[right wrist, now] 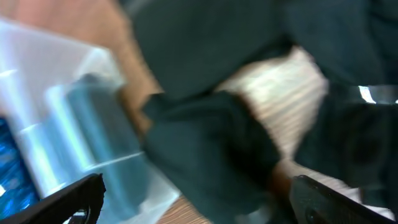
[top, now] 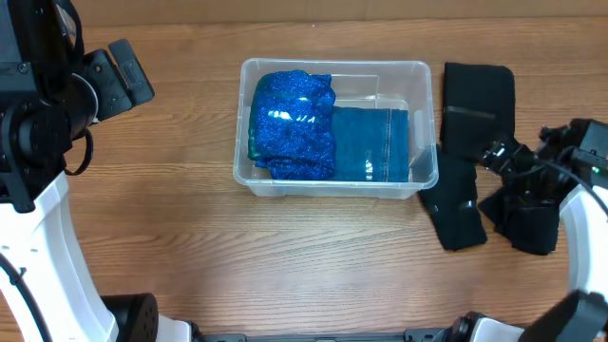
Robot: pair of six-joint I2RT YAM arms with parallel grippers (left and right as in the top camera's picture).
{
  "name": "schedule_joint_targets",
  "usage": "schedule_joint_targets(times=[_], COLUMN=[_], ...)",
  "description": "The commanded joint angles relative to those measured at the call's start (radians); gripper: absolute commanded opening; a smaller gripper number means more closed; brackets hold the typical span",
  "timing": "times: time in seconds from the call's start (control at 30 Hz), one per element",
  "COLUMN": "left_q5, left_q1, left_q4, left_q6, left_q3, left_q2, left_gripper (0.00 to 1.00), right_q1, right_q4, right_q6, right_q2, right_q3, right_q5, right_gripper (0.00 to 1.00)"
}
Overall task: Pack container
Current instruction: 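Grasp the front black folded garment with the right gripper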
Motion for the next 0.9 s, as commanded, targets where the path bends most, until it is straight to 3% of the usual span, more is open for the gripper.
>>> schedule_joint_targets(times=[0.0, 0.13, 0.33, 0.43, 0.57, 0.6, 0.73, 0.8, 0.87], left_q5=[0.005, 0.005, 0.005, 0.005, 0.005, 0.005, 0.005, 0.005, 0.005], left_q1=[0.004, 0.003, 0.003, 0.003, 0.003, 0.003, 0.003, 0.003, 0.003], left_q4=[-0.001, -0.001, -0.001, -0.001, -0.001, -0.001, -0.001, -0.001, -0.001], left_q6=[0.012, 0.012, 0.012, 0.012, 0.012, 0.012, 0.012, 0.012, 0.012], left_q3=[0.002, 0.002, 0.002, 0.002, 0.002, 0.002, 0.002, 0.002, 0.002], left_q2=[-0.006, -0.006, -0.006, -0.006, -0.006, -0.006, -0.006, -0.006, -0.006], left_gripper=[1.0, 1.0, 1.0, 1.0, 1.0, 1.0, 1.0, 1.0, 1.0], right_q1=[-0.026, -0.012, -0.003, 0.045, 0.117, 0.119, 0.105, 0.105, 0.105], right_q4=[-0.032, -0.063, 0.063, -0.02, 0.056, 0.094, 0.141, 0.131, 0.068], right_q6=[-0.055, -0.059, -0.059, -0.104, -0.104, -0.103, -0.069, -0.07, -0.07], right_q2=[0.069, 0.145, 0.157, 0.157, 0.159, 0.159, 0.159, 0.158, 0.142], right_q3=[0.015, 0.007, 0.006, -0.014, -0.135, -0.167, -0.213, -0.206, -0.159], right_q5=[-0.03, -0.032, -0.138, -0.119, -0.021, -0.02, 0.007, -0.019, -0.119], right_gripper=[1.0, 1.0, 1.0, 1.0, 0.98, 0.94, 0.54, 0.29, 0.2])
